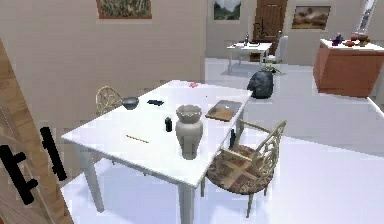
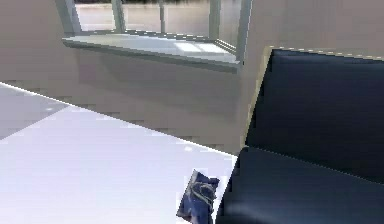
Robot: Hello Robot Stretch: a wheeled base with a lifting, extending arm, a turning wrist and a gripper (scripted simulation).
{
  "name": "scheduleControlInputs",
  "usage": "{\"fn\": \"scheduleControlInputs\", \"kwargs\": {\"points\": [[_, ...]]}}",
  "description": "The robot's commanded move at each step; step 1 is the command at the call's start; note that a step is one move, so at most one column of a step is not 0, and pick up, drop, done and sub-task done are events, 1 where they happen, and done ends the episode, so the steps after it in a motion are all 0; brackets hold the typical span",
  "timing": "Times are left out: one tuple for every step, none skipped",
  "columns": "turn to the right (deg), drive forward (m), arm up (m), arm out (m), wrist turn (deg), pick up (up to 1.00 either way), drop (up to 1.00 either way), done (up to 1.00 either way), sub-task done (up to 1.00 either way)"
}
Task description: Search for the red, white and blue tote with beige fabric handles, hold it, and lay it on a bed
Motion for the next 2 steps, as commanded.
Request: {"fn": "scheduleControlInputs", "kwargs": {"points": [[0.0,0.0,0.1,0.0,0.0,0.0,0.0,0.0,0.0],[0.0,0.0,0.5,0.0,0.0,0.0,0.0,0.0,0.0]]}}
